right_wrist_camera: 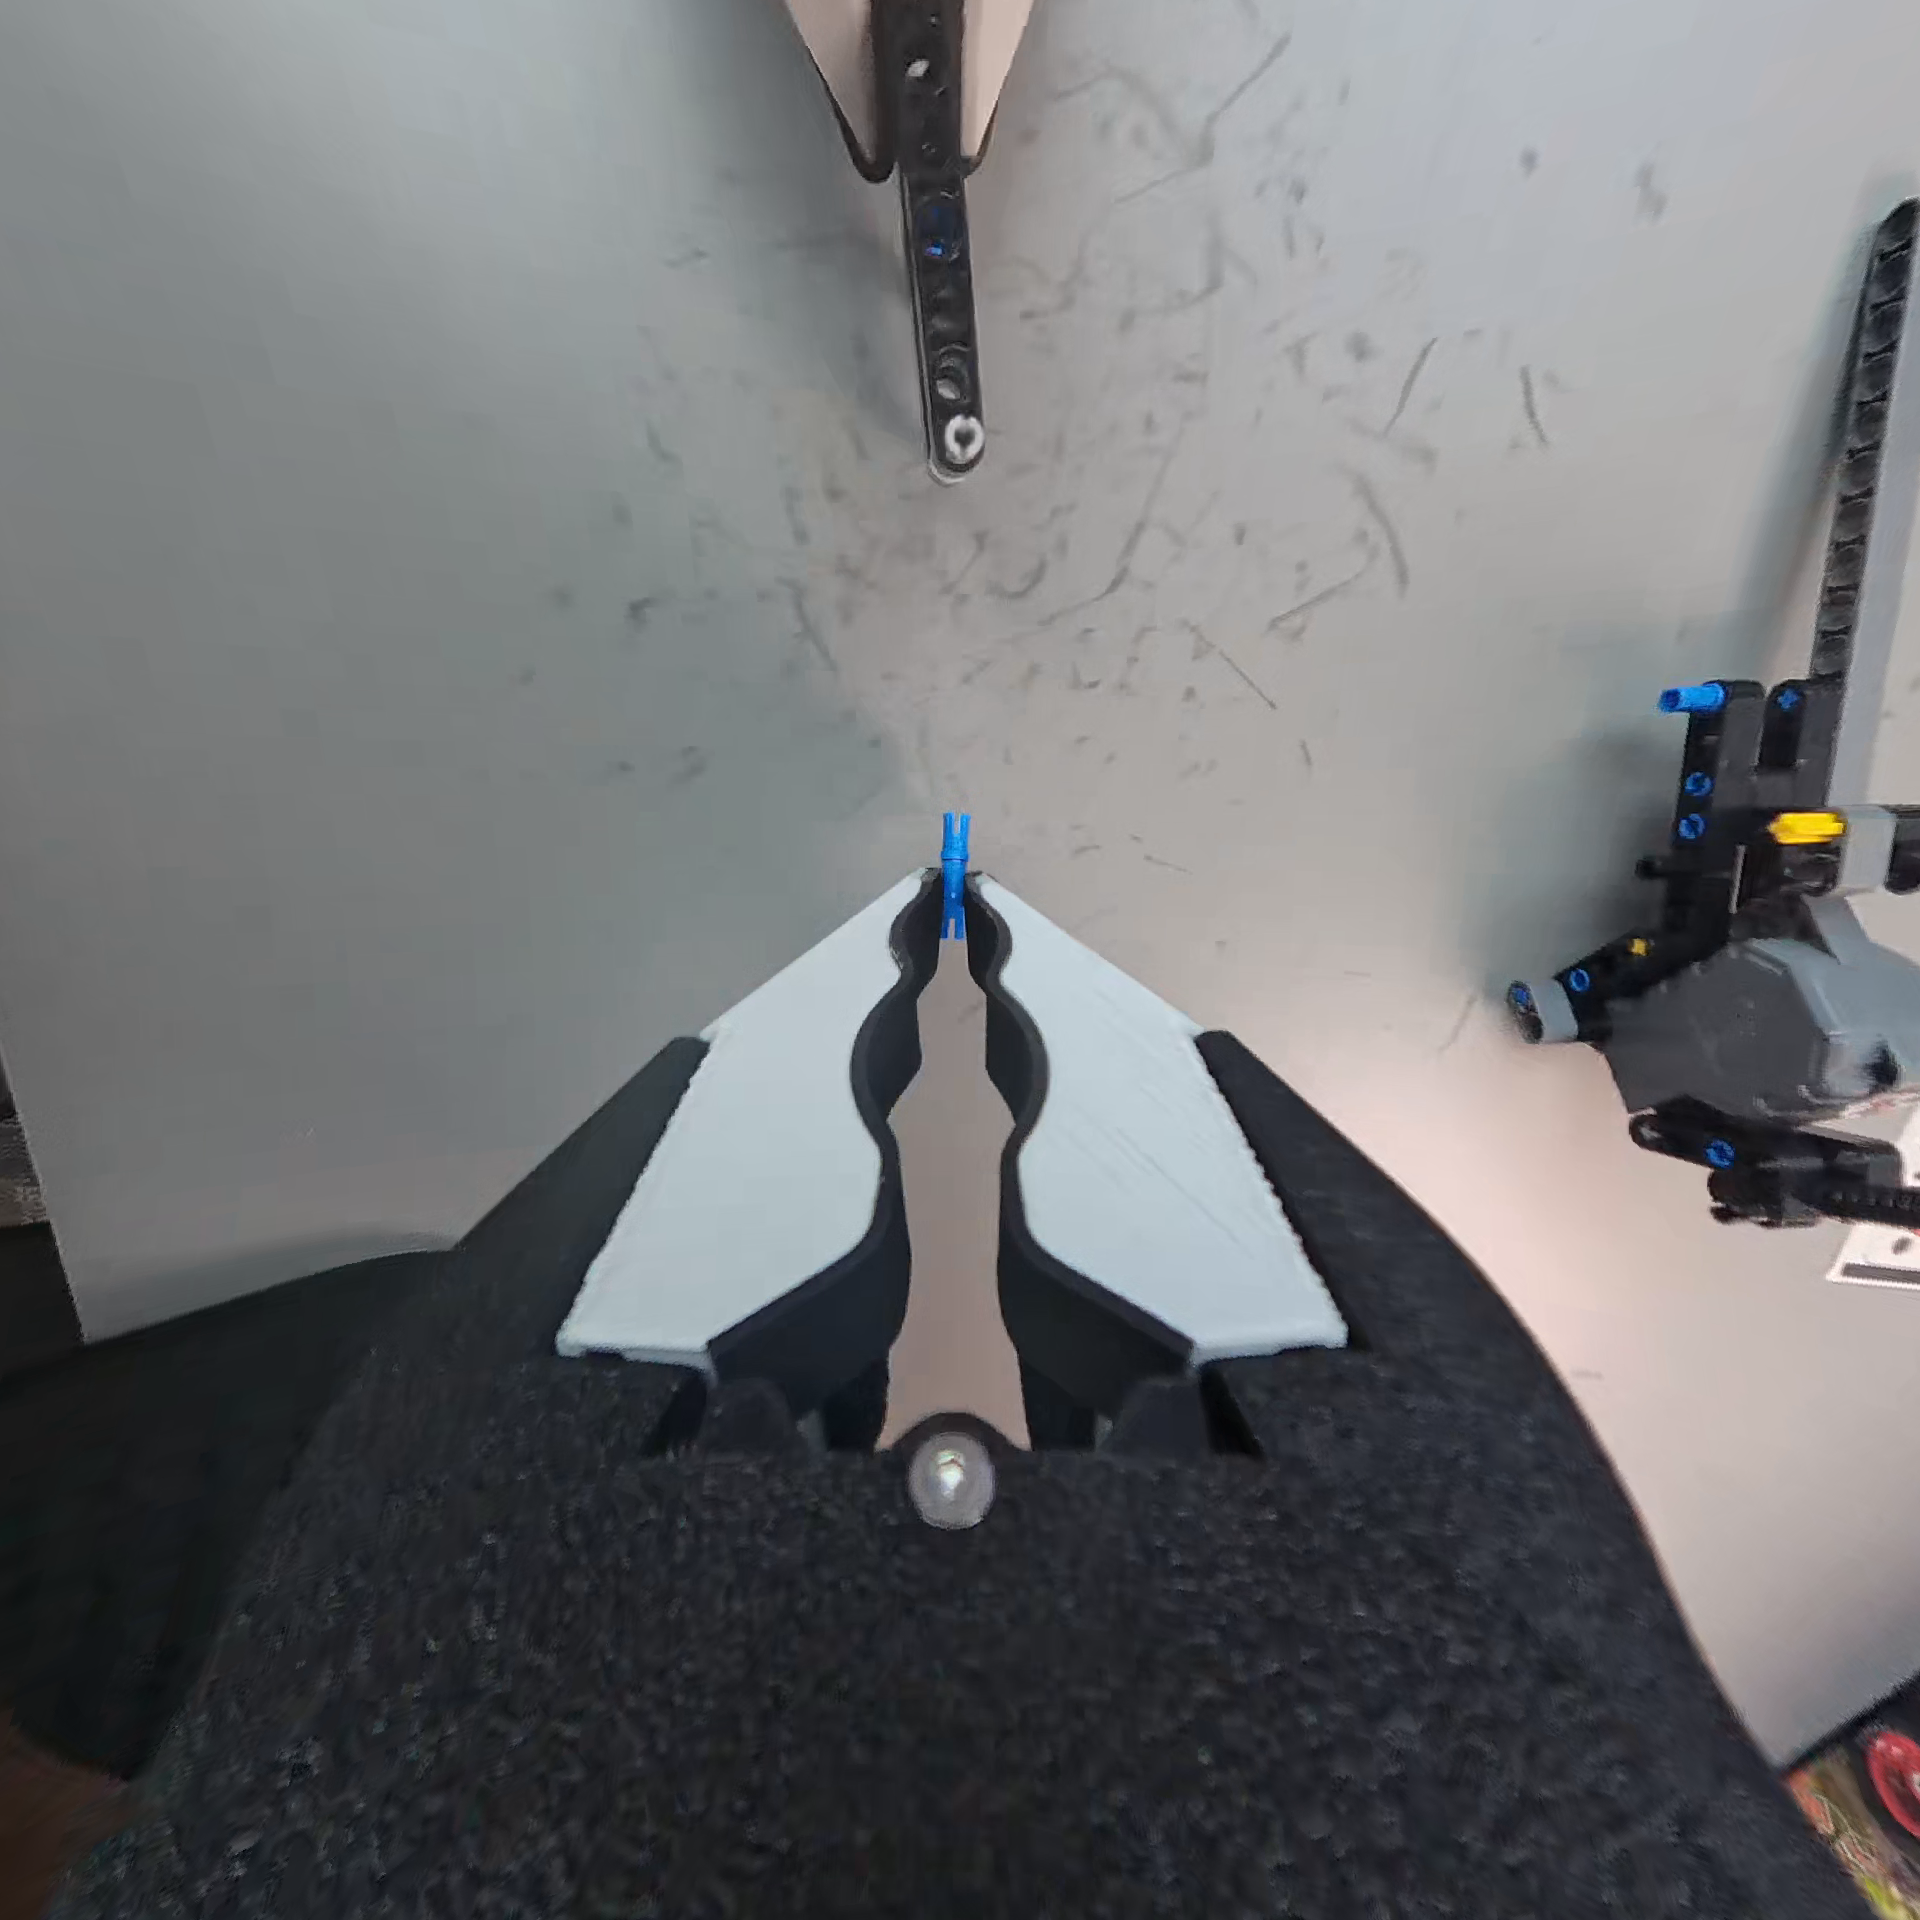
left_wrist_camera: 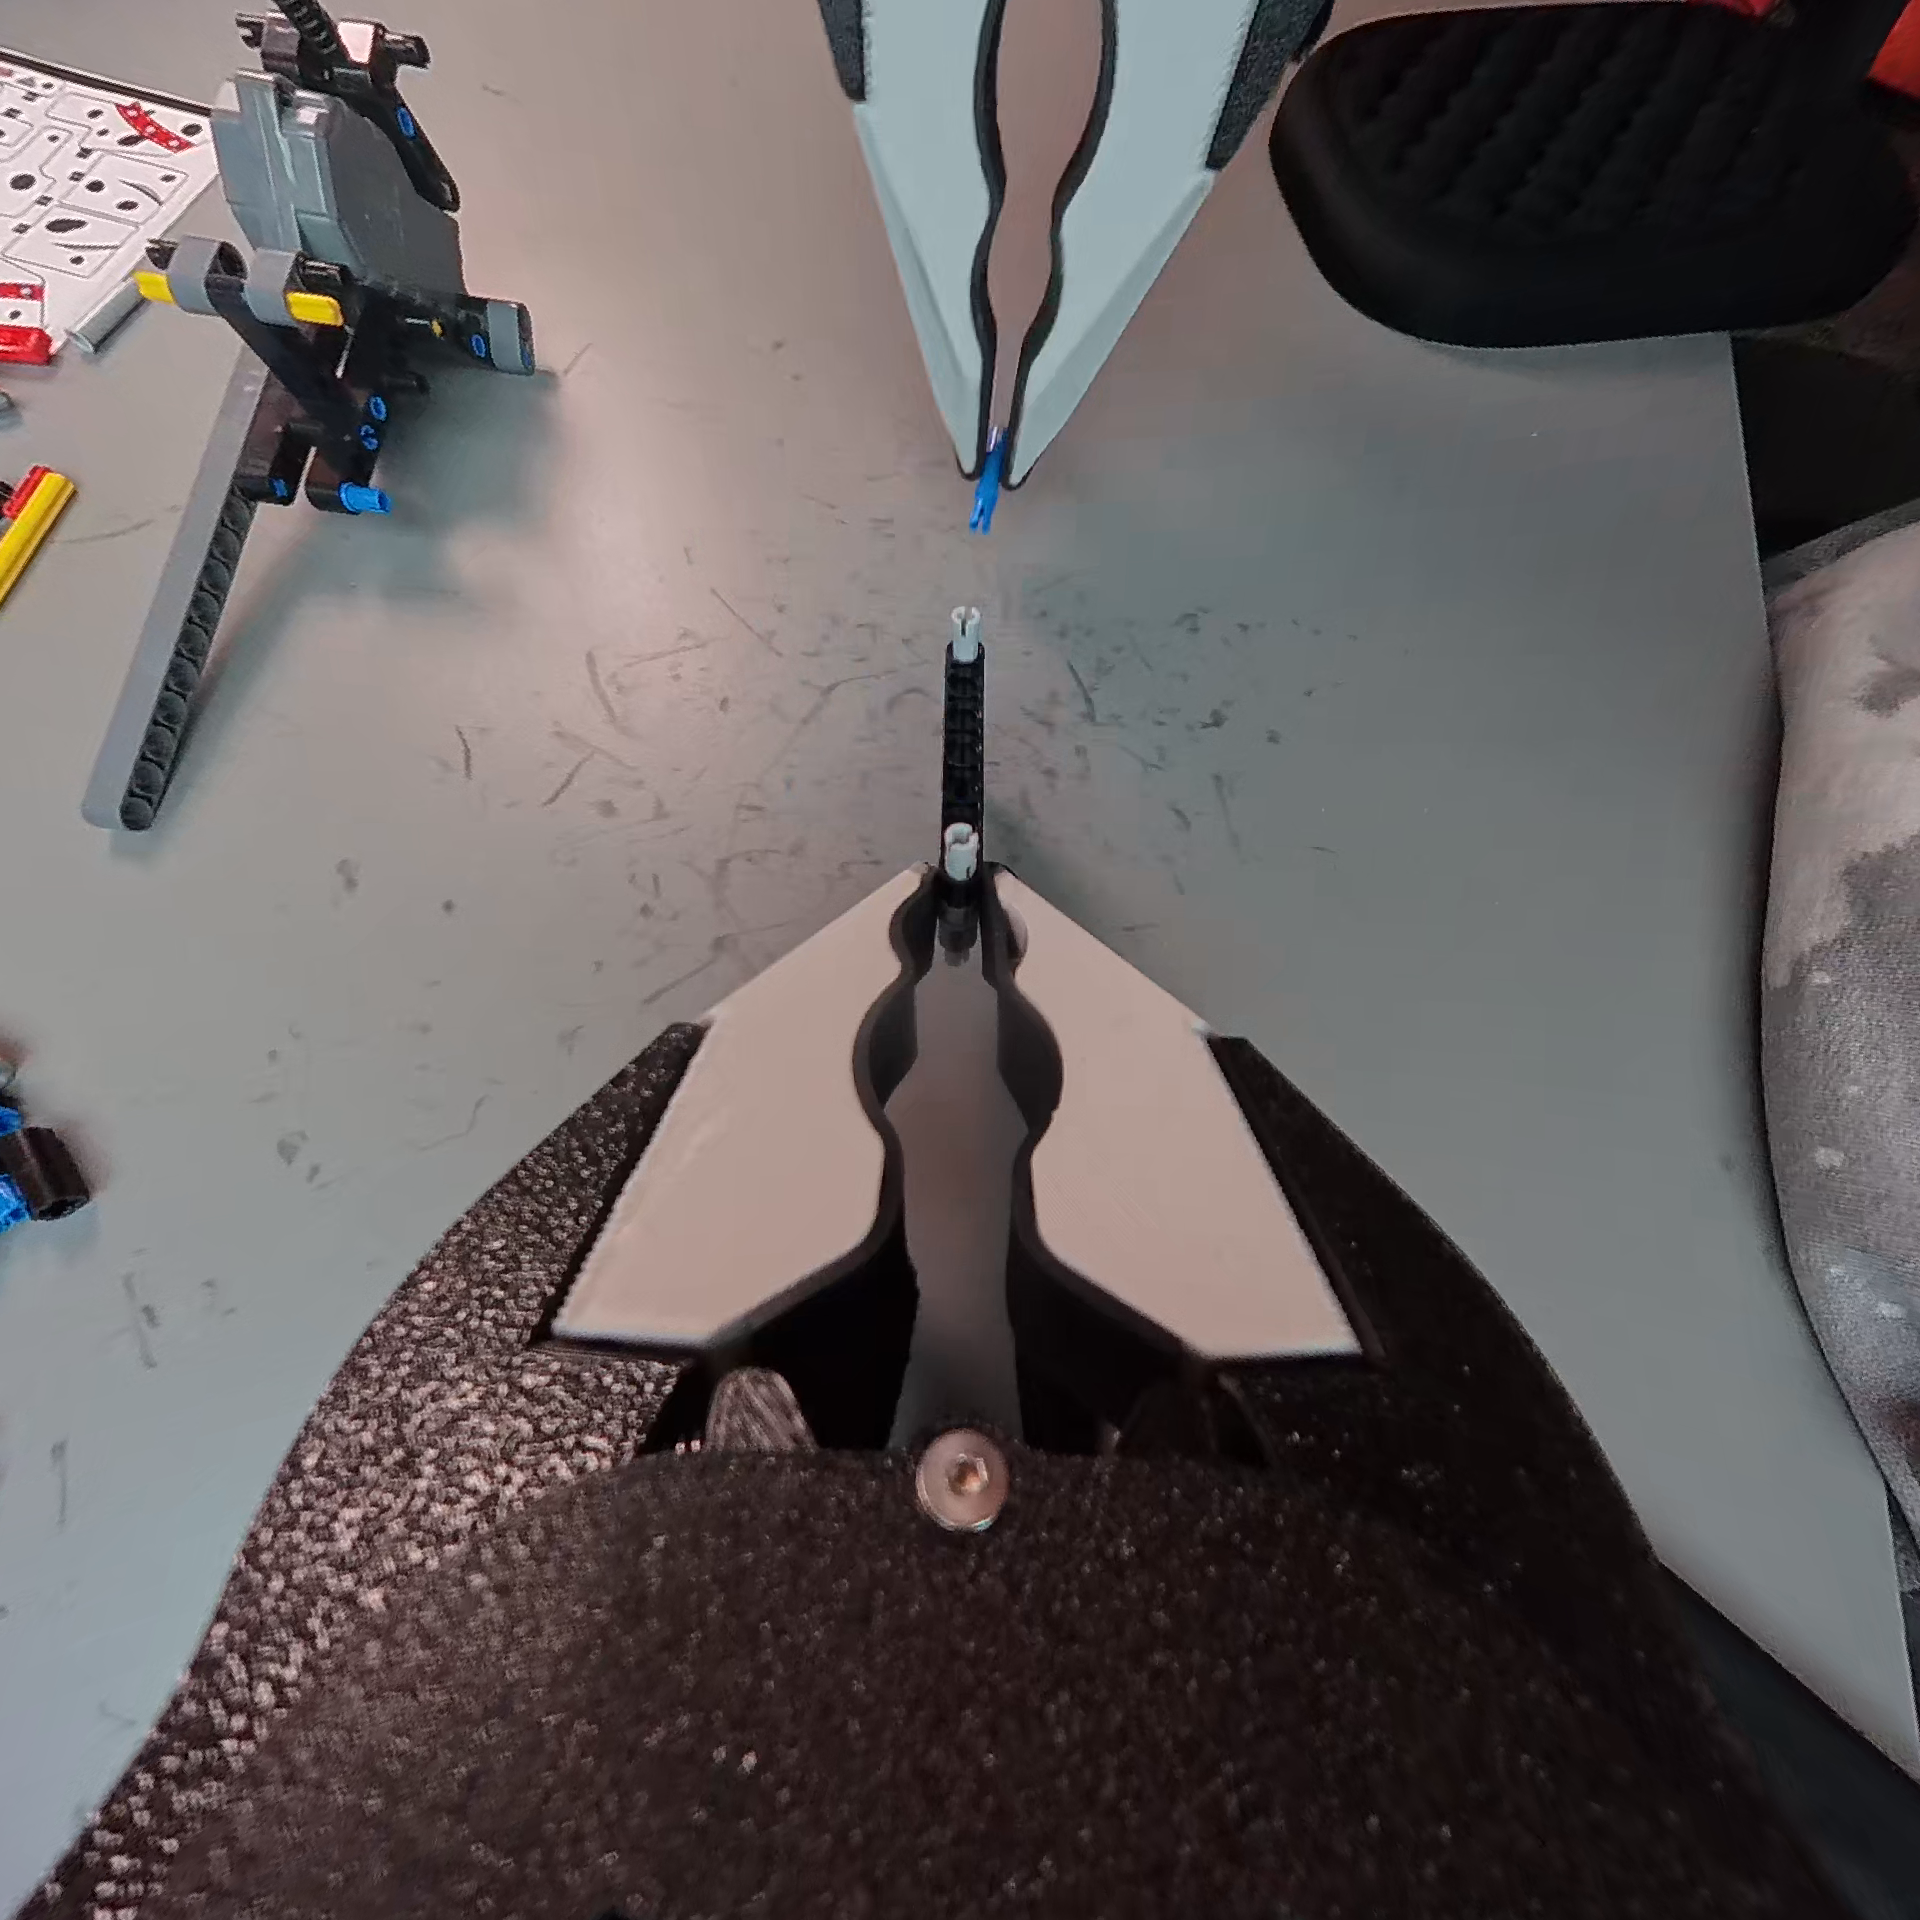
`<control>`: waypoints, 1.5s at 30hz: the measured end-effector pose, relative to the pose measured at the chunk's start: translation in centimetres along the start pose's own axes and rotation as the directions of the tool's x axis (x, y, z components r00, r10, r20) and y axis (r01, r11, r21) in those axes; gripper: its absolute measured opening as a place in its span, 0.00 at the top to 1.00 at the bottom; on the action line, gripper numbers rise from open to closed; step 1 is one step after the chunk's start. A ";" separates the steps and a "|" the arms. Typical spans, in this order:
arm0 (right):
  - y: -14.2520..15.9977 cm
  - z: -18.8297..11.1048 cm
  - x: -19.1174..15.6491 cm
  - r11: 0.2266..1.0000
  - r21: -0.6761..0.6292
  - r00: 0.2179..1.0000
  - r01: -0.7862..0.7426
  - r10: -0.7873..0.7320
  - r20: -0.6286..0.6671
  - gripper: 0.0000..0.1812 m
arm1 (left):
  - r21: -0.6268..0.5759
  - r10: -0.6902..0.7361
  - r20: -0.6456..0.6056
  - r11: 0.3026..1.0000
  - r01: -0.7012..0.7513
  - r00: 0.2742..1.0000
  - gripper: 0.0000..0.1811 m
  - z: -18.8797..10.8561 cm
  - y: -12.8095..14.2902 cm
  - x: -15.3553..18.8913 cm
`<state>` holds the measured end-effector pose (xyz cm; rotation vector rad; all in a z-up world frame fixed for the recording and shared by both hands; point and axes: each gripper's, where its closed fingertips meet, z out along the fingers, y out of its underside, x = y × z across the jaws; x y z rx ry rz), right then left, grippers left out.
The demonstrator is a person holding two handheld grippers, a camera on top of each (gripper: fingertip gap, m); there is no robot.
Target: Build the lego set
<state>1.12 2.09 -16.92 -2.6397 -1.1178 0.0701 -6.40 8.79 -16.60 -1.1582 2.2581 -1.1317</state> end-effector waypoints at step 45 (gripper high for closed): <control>-10.0 -0.7 0.2 0.882 0.468 0.994 0.054 -0.001 -0.111 0.98 | 0.072 -0.218 -0.016 0.973 0.219 0.976 0.80 -2.0 -0.4 -2.5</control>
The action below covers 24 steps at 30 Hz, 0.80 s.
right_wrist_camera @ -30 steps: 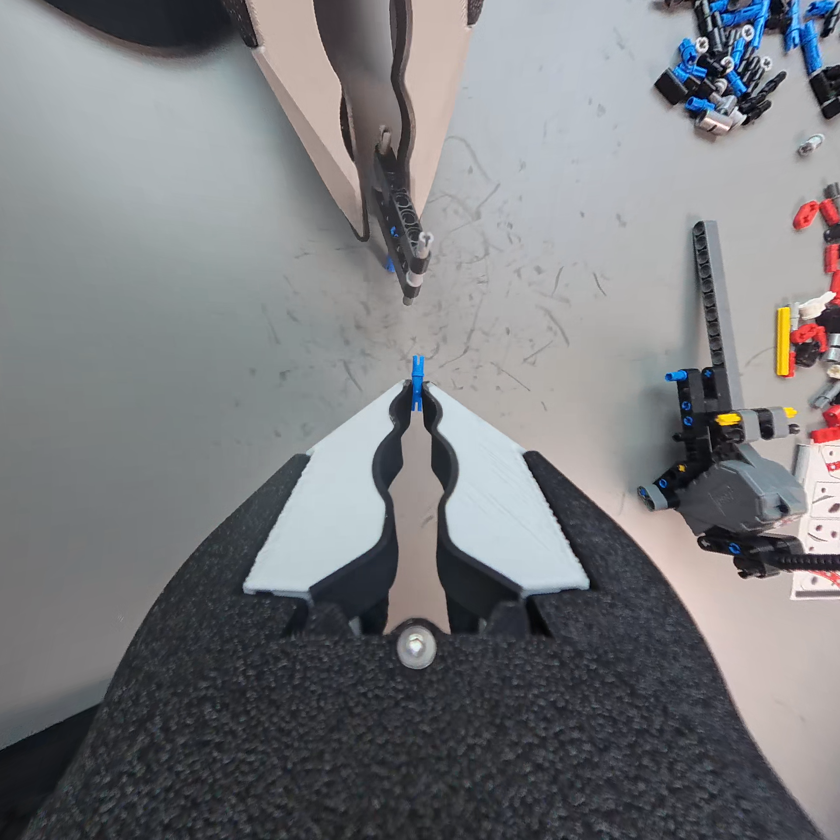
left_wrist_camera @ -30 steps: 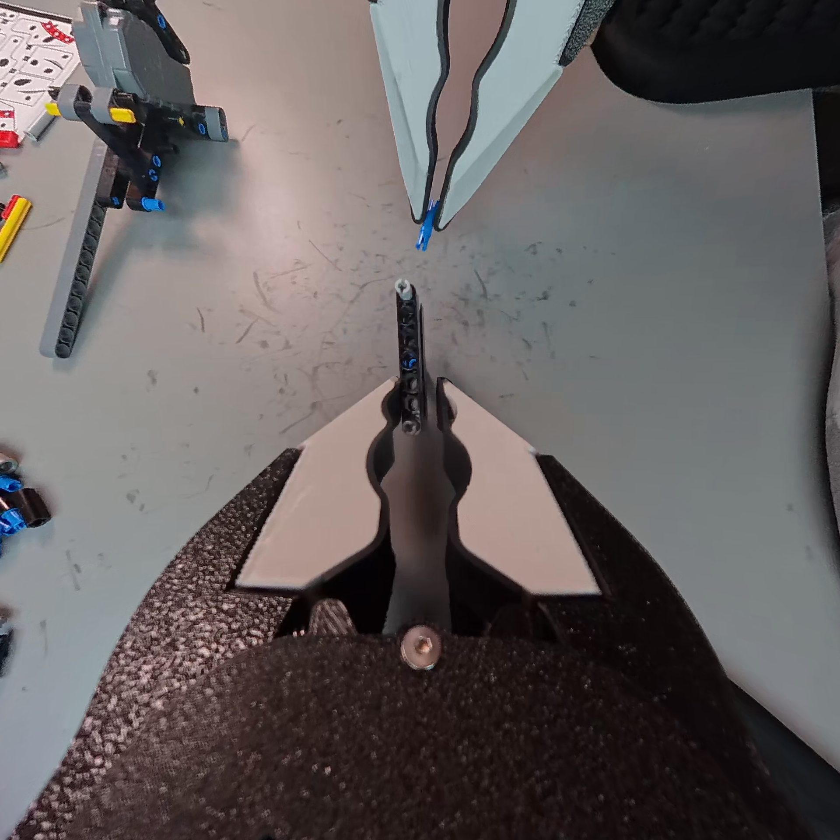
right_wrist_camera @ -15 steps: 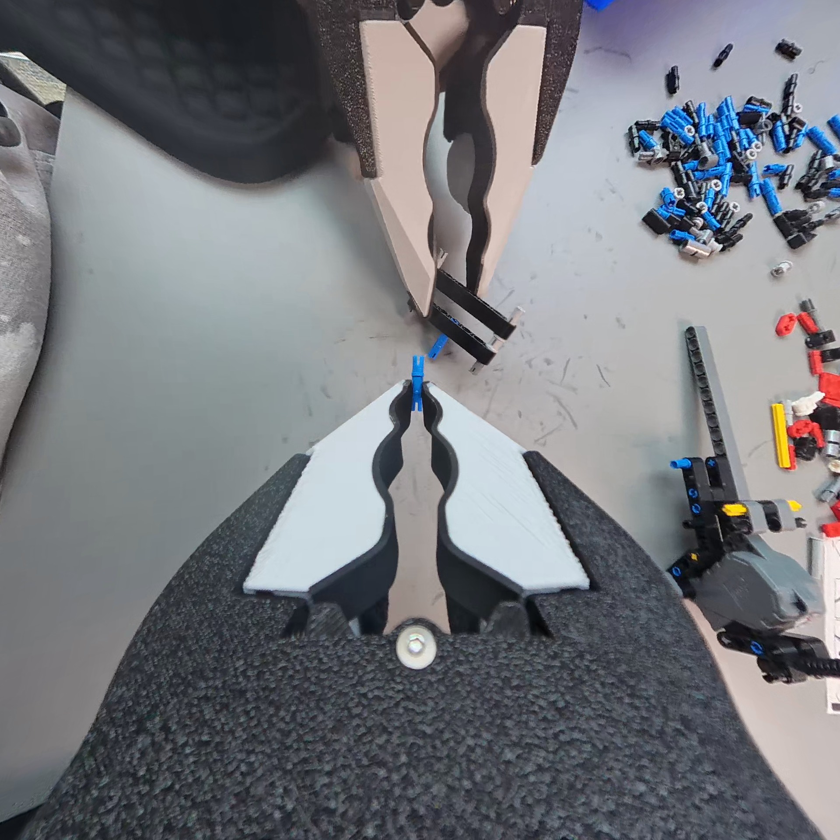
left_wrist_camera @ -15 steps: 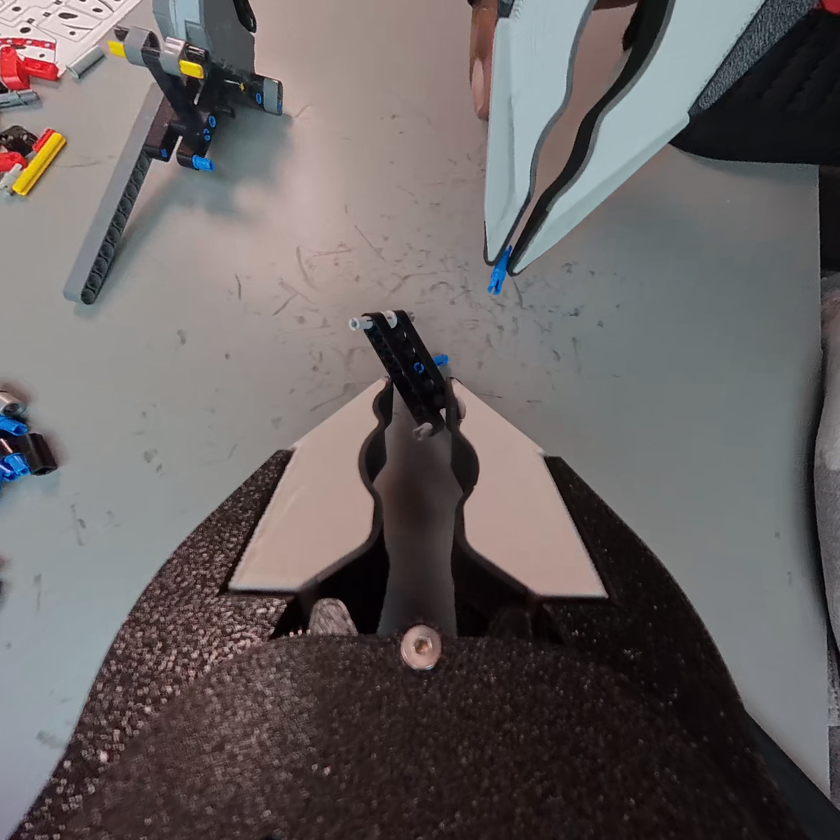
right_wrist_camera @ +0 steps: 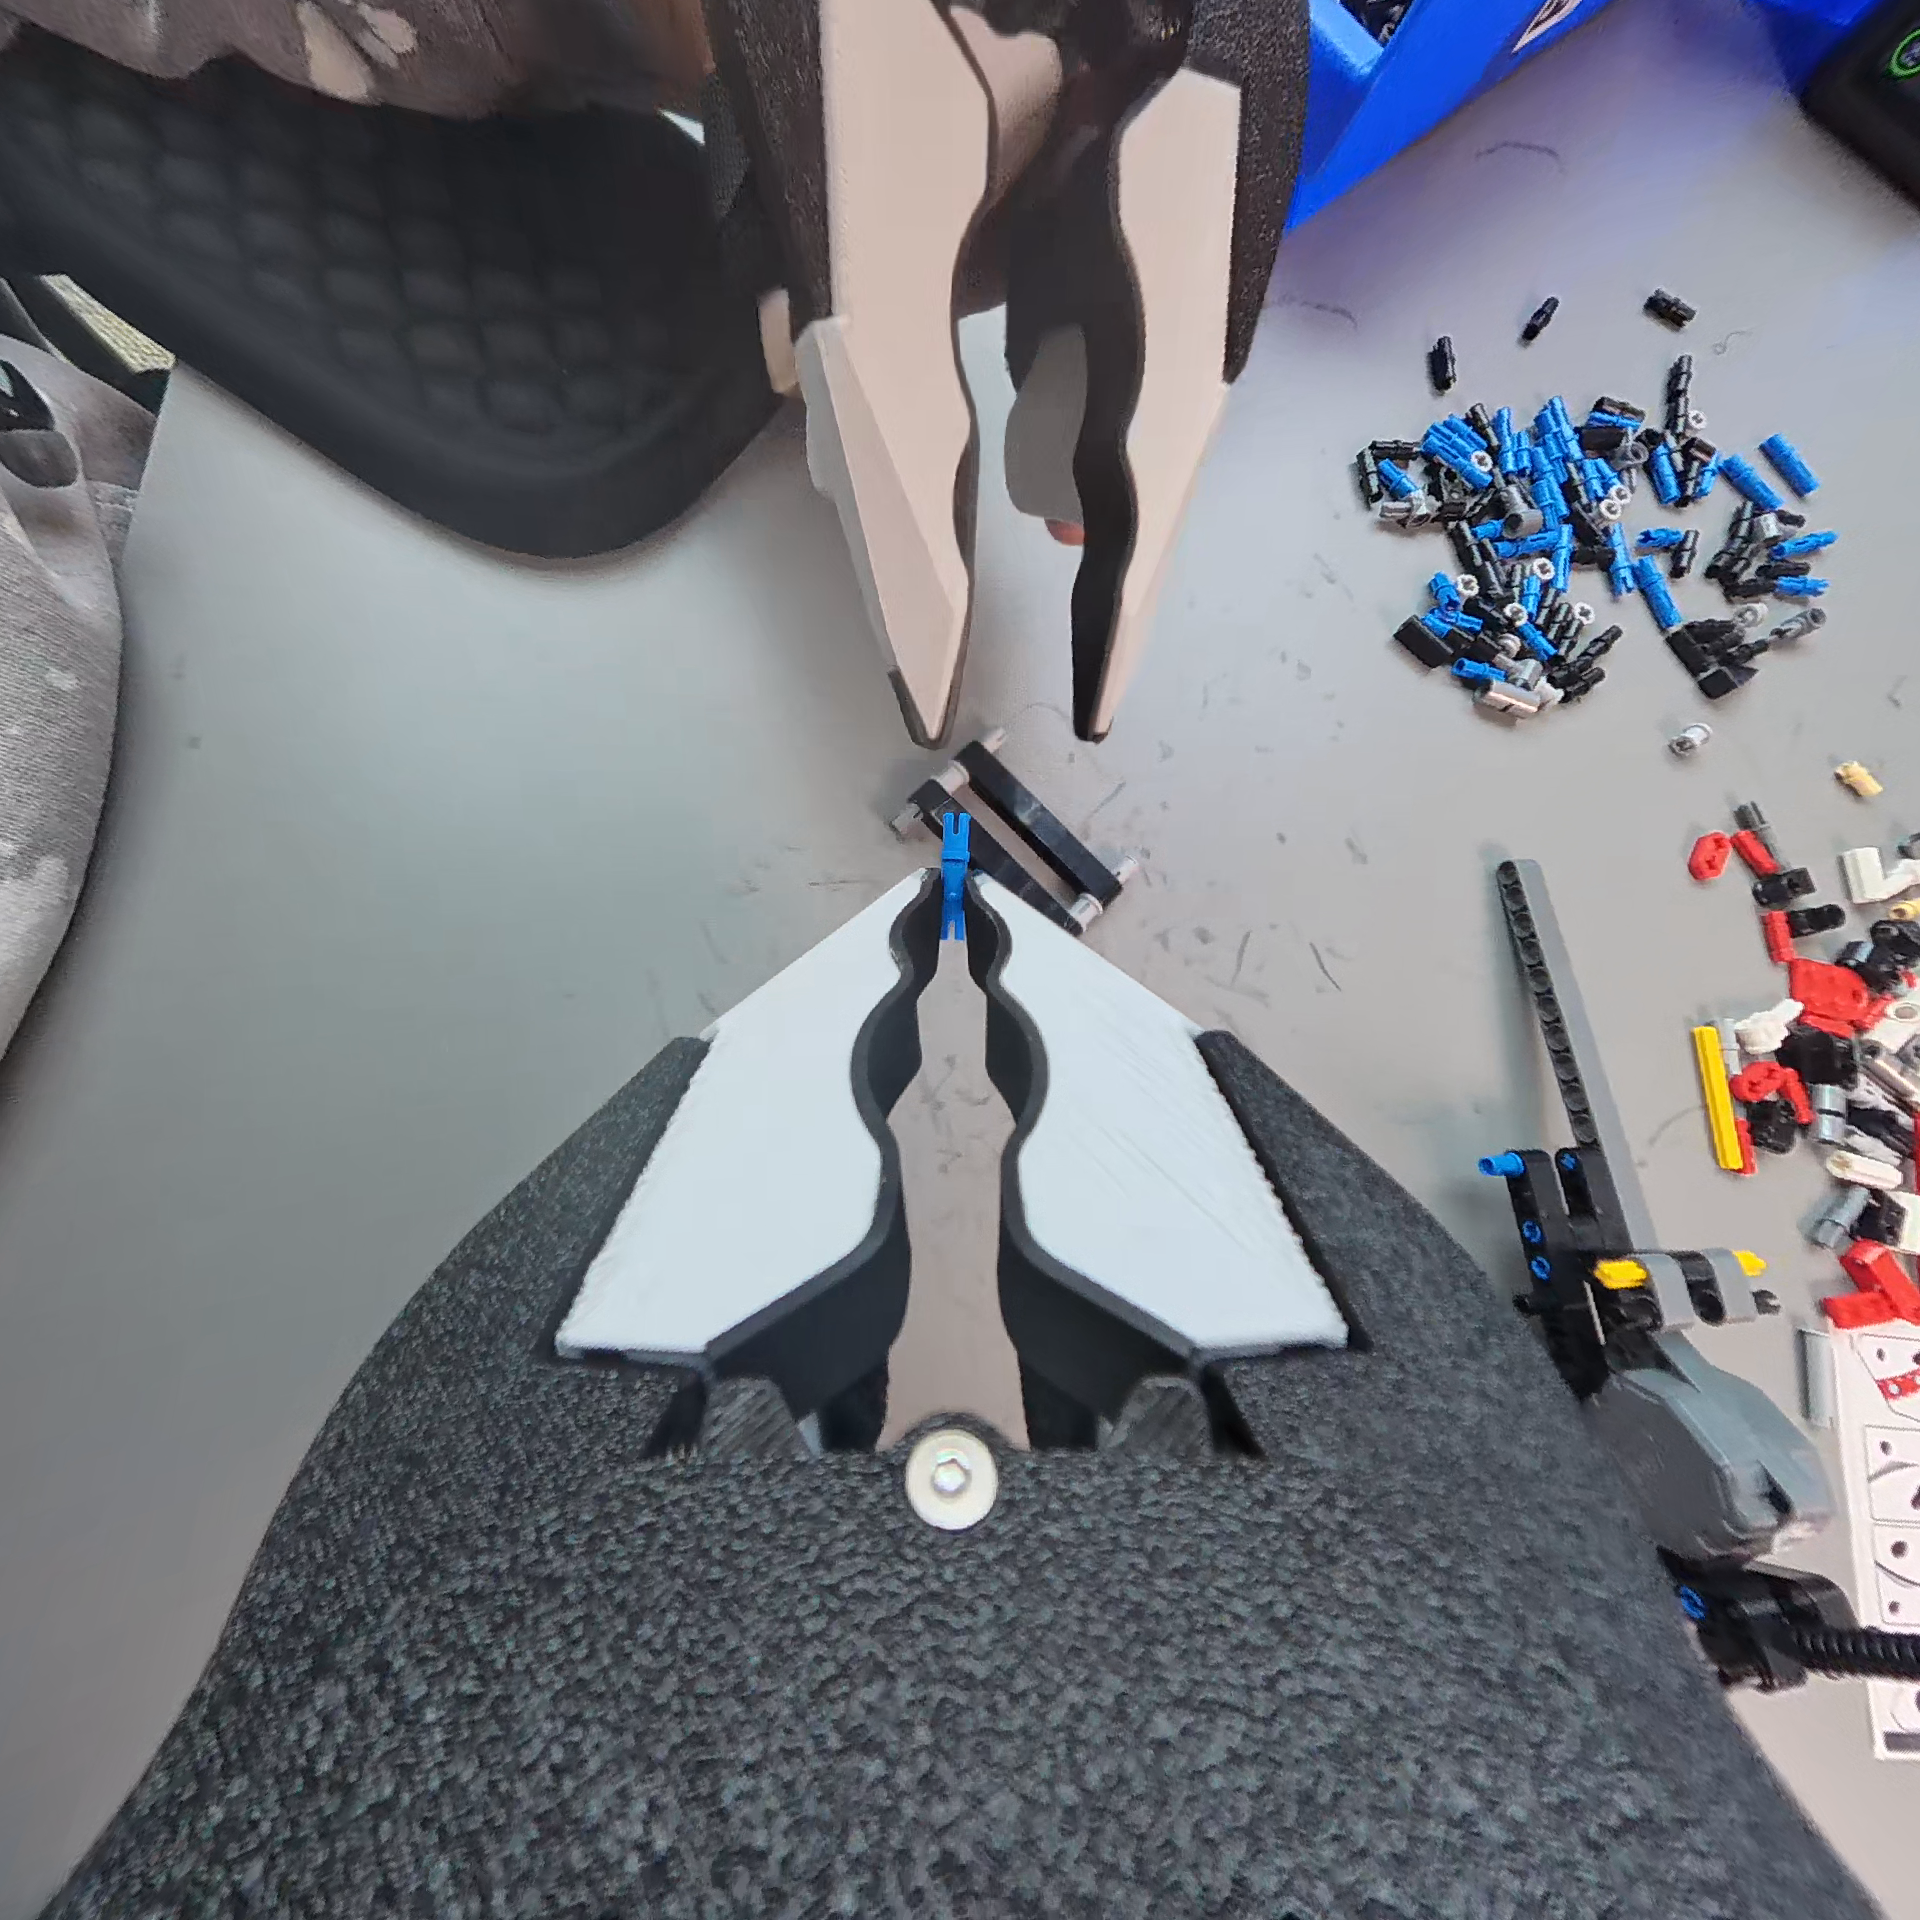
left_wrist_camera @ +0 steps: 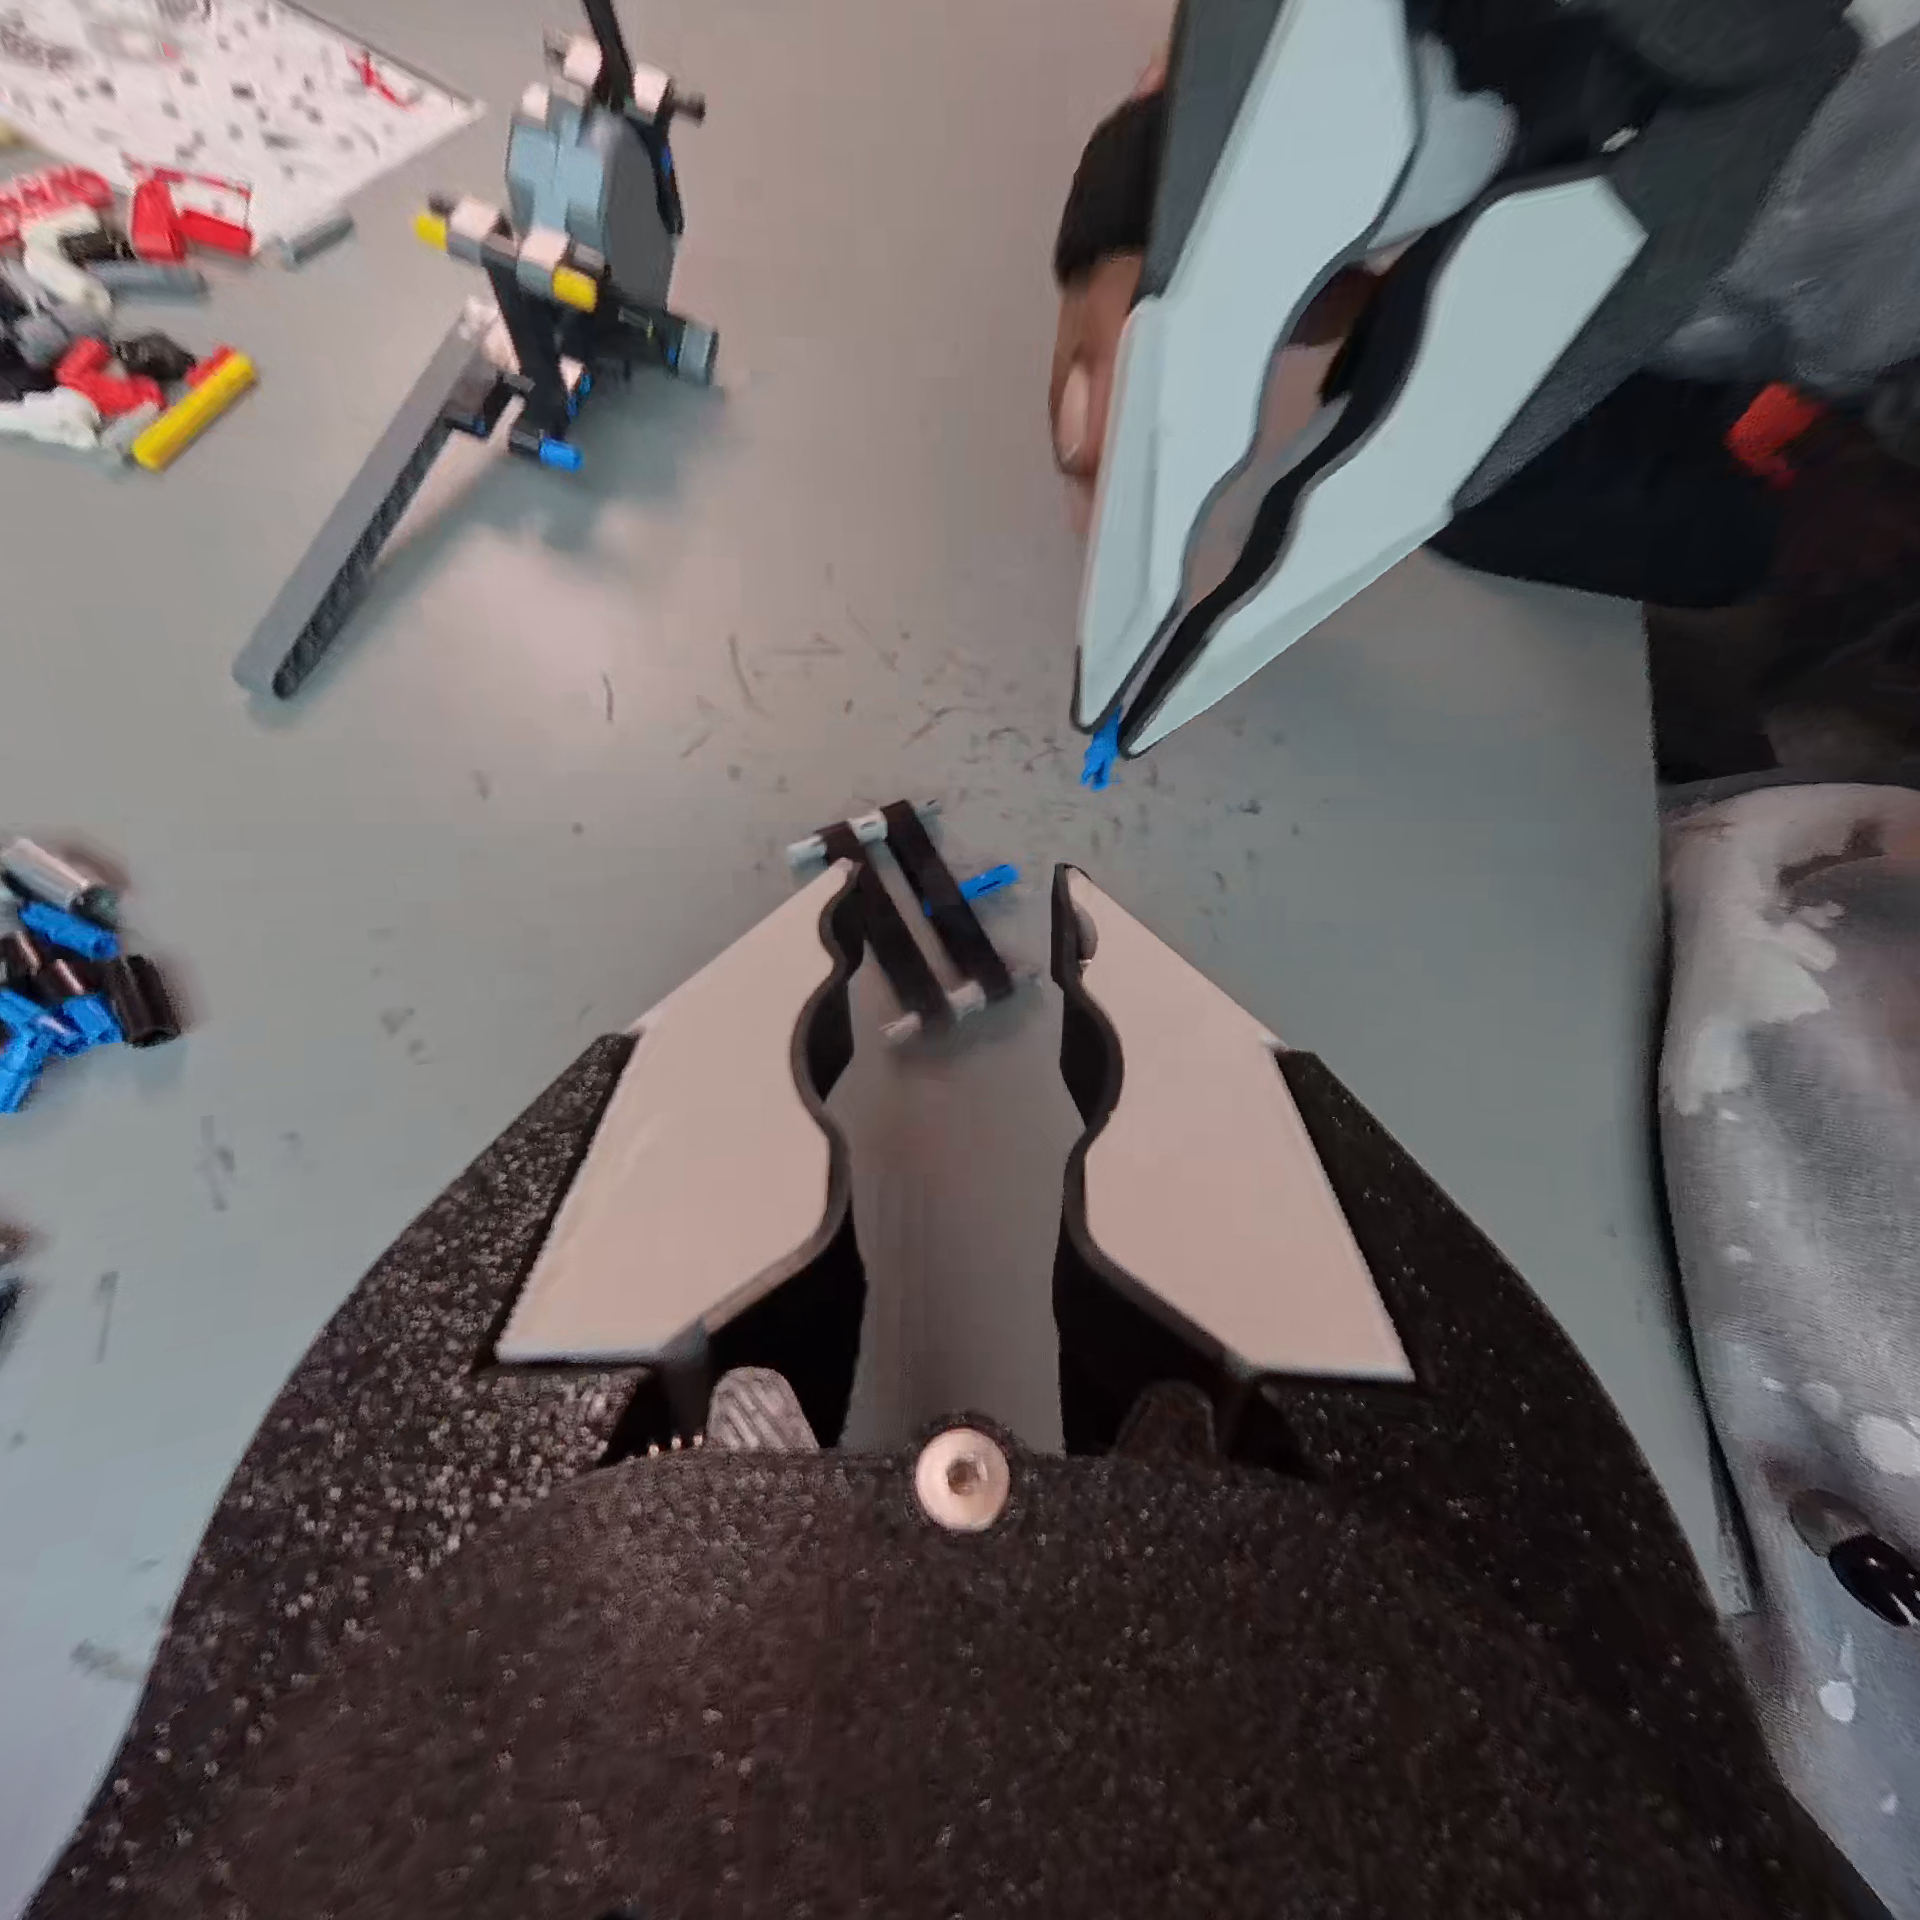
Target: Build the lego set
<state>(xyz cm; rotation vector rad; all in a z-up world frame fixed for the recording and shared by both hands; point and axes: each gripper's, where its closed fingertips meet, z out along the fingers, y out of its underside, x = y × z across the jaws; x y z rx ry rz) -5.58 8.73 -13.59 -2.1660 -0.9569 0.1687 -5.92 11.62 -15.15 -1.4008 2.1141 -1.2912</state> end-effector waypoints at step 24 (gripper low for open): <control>-9.7 -6.3 -1.5 0.822 0.553 0.986 0.139 -0.061 -0.157 0.88 | 0.481 0.063 -0.585 0.829 0.283 0.809 0.98 -7.5 -8.5 7.8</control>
